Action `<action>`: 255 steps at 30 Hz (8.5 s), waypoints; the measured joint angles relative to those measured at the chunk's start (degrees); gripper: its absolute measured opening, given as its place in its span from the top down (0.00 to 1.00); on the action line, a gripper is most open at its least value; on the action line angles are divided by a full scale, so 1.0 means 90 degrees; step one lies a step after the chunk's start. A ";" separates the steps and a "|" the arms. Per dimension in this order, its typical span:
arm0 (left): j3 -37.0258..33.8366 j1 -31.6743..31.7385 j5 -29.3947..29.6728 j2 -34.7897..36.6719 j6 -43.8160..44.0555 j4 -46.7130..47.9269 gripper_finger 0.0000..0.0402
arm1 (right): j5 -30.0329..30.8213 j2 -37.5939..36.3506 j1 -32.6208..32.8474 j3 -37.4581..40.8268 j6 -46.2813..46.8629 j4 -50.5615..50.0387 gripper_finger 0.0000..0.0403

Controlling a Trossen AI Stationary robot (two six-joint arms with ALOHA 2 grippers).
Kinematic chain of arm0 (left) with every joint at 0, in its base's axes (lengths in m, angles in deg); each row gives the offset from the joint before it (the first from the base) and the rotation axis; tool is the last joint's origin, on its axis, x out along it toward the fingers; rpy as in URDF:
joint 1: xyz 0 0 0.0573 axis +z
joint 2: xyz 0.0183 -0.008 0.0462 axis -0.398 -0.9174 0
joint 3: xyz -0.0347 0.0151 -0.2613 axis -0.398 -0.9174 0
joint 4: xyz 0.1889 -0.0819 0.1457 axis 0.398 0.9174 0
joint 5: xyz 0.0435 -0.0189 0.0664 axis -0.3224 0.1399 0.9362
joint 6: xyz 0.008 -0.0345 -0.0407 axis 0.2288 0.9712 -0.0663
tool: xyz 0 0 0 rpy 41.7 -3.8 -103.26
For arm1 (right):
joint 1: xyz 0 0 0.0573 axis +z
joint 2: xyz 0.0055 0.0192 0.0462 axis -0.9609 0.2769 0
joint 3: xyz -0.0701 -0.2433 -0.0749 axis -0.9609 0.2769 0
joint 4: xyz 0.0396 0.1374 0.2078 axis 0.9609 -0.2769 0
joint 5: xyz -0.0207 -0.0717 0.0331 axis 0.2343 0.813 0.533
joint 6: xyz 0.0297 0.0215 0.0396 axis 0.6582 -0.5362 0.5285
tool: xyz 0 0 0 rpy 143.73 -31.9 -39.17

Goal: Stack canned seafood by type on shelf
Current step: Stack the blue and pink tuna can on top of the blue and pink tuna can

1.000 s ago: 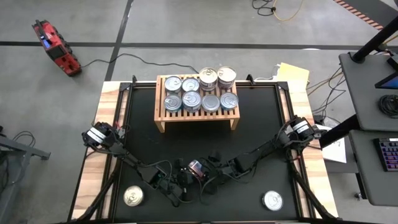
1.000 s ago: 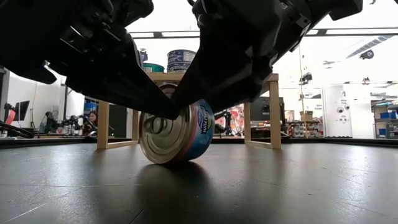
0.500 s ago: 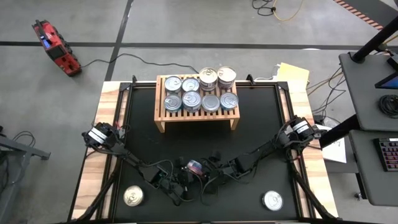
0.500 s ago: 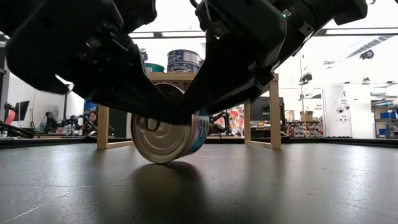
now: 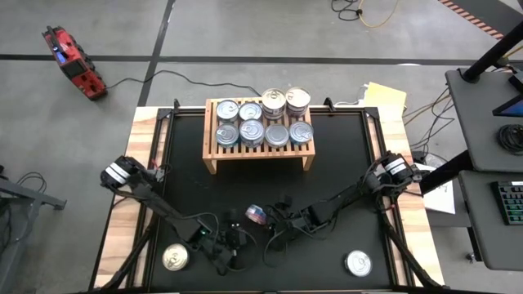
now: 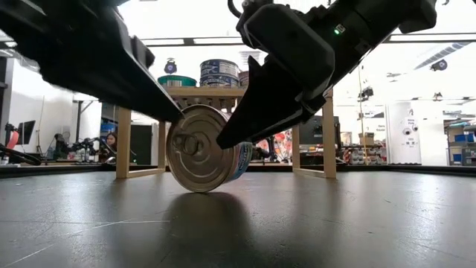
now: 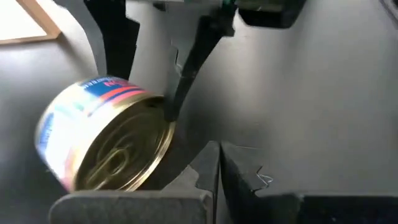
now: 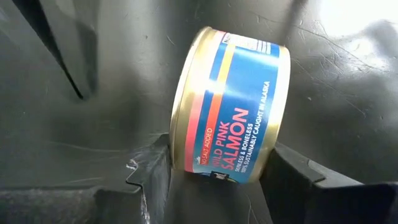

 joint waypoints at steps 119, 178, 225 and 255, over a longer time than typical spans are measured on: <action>-0.1923 0.1083 -0.1007 0.1356 -0.1201 -0.5851 0.46 | -0.1825 -0.2609 -0.0131 0.2520 -0.1372 0.4214 0.49; -0.2382 0.1102 -0.1526 0.2369 0.6287 -0.5268 0.58 | 0.1643 -0.2020 0.1190 0.1168 -1.0887 0.3506 0.30; -0.2365 0.1246 -0.1689 0.2567 0.0889 -0.5840 0.25 | 0.3514 -0.1995 0.0928 0.0106 -1.1600 0.2967 0.55; -0.2375 0.1278 -0.0973 0.4276 -0.0679 -0.2930 0.25 | 0.1825 -0.4183 -0.1886 0.0089 -0.7877 -0.0001 0.55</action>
